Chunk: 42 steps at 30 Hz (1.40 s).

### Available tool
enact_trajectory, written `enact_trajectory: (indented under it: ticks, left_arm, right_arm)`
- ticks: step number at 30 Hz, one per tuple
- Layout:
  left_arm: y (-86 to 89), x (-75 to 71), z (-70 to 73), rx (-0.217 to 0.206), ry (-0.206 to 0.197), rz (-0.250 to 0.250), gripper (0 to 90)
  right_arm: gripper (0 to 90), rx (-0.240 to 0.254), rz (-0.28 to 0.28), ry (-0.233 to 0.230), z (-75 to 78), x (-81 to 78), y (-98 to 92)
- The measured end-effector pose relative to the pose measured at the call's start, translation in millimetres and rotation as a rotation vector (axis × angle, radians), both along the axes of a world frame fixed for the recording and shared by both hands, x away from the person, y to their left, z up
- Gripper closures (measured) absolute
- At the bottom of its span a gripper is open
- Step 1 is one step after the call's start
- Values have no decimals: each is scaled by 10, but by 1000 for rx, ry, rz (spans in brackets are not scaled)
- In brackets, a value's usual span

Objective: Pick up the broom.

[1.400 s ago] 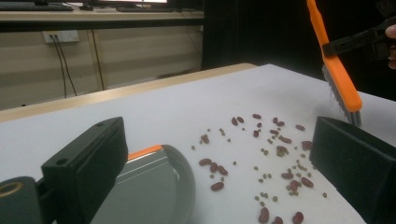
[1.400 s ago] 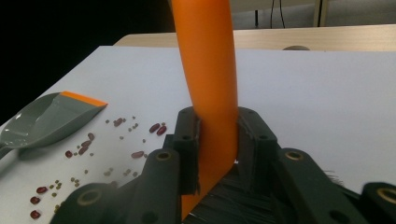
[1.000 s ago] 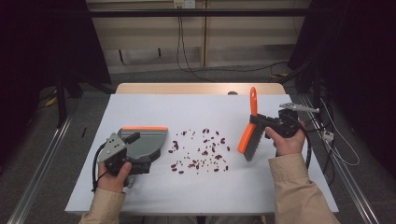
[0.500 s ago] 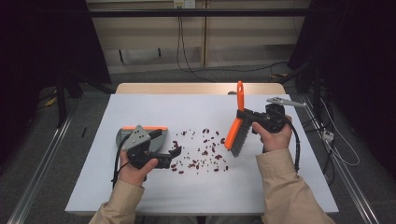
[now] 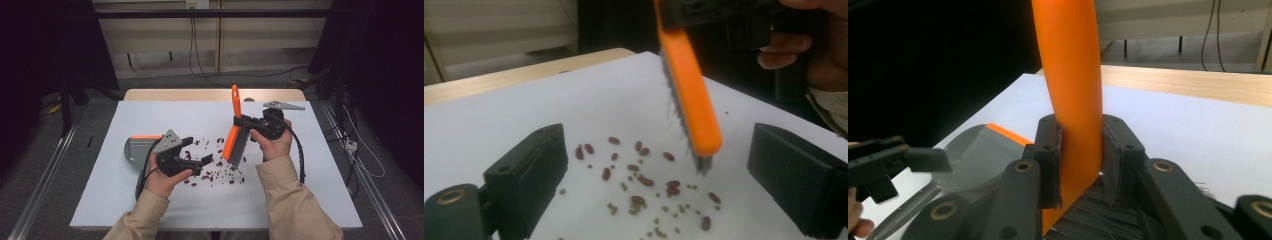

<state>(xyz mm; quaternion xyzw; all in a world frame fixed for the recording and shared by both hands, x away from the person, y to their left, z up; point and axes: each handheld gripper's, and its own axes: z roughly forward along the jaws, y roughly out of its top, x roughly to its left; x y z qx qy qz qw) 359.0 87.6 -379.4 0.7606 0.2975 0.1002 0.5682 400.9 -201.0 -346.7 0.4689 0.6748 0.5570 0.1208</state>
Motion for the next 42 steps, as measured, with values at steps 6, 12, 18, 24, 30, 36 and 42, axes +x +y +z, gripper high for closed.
enact_trajectory:
  ticks: [6,12,18,24,30,36,42]
  left_arm:
    - [-116,30,-44,0,29,-17,177]
    - [-206,55,-79,-11,49,-33,290]
    - [-270,104,-134,20,80,1,389]
    - [-272,144,-163,27,89,12,617]
    - [-272,173,-196,52,128,39,695]
    - [-228,142,-157,69,93,73,707]
    - [-173,121,-135,86,62,125,709]
  right_arm:
    - [717,0,18,-6,9,29,128]
    - [716,-17,20,-10,18,50,217]
    - [716,-4,33,-12,0,67,304]
    - [716,-14,51,-28,44,53,376]
    - [715,-48,53,-22,27,56,421]
    - [709,-11,72,-18,21,66,423]
    - [591,0,65,-28,31,49,457]
